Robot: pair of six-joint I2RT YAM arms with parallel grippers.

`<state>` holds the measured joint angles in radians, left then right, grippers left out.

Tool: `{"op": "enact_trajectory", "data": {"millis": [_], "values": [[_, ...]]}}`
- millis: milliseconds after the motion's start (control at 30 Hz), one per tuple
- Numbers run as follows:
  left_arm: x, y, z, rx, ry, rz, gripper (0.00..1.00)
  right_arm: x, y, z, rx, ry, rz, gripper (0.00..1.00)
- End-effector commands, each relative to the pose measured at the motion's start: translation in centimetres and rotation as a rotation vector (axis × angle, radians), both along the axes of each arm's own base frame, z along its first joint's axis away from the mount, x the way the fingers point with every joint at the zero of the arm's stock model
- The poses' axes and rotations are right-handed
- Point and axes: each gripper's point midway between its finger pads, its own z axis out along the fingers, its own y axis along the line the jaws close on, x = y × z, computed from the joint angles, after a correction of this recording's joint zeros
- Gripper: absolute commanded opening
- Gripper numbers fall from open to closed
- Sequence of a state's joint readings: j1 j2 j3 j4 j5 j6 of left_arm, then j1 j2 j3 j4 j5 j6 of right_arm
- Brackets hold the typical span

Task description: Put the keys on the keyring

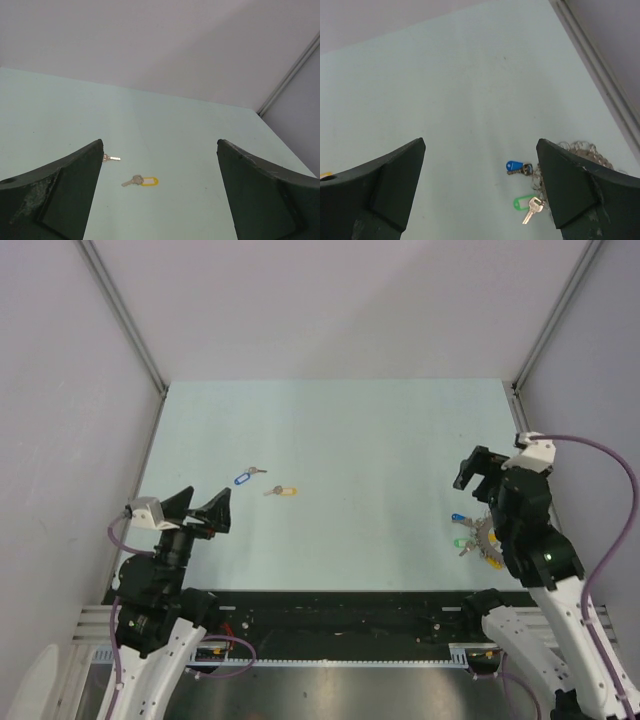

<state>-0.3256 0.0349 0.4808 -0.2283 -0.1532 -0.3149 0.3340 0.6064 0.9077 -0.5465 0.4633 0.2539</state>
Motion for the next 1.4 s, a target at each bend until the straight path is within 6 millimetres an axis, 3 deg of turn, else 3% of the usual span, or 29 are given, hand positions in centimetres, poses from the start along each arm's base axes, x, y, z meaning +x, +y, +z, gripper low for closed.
{"op": "enact_trajectory", "data": {"millis": [0,100,133,167,233,333,433,600,867,967,1067,1167,1200,1300,1333,1367], "values": [[-0.8,-0.3,1.0,0.047,-0.020,-0.029,1.00,1.9,-1.8,-5.9,0.088,0.225,-0.190,1.00],[-1.2,0.0,0.9,0.062,-0.020,-0.019,1.00,2.8,-2.6,-9.5,0.201,0.361,-0.239,0.97],[-1.3,0.2,0.9,0.061,-0.021,-0.011,1.00,3.2,-4.3,-11.7,0.236,0.438,-0.305,0.95],[-1.3,0.3,0.7,0.061,-0.013,-0.008,1.00,3.5,-4.7,-12.8,0.292,0.475,-0.315,0.94],[-1.4,0.3,0.7,0.066,-0.012,-0.009,1.00,3.8,-6.1,-15.9,0.326,0.560,-0.384,0.91],[-1.5,0.3,0.7,0.067,-0.011,-0.009,1.00,4.2,-7.1,-18.9,0.336,0.628,-0.450,0.84],[-1.5,0.3,0.7,0.070,-0.012,-0.009,1.00,4.4,-9.1,-21.4,0.317,0.670,-0.553,0.77],[-1.6,0.2,0.8,0.081,-0.013,-0.019,1.00,4.3,-10.5,-25.1,0.351,0.761,-0.609,0.65],[-1.7,0.0,0.8,0.087,-0.015,-0.027,1.00,3.4,-9.3,-29.7,0.405,0.893,-0.570,0.50],[-1.7,-0.1,0.8,0.088,-0.016,-0.036,1.00,3.8,-7.9,-30.3,0.422,0.915,-0.478,0.34],[-1.7,-0.2,0.8,0.090,-0.016,-0.039,1.00,4.6,-4.5,-30.6,0.387,0.950,-0.322,0.24],[-1.6,-0.4,0.7,0.094,-0.008,-0.044,1.00,5.4,0.1,-30.8,0.334,0.987,-0.136,0.20],[-1.5,-0.4,0.5,0.096,-0.004,-0.046,1.00,5.6,3.0,-31.0,0.286,1.008,-0.045,0.19],[-1.3,-0.5,0.4,0.102,0.008,-0.049,1.00,5.5,7.1,-31.0,0.186,1.032,0.107,0.18],[-1.2,-0.6,0.3,0.103,0.013,-0.048,1.00,5.3,10.1,-30.8,0.133,1.032,0.199,0.18],[-1.2,-0.5,0.3,0.103,0.016,-0.047,1.00,5.0,11.7,-30.8,0.119,1.038,0.260,0.18]]}}
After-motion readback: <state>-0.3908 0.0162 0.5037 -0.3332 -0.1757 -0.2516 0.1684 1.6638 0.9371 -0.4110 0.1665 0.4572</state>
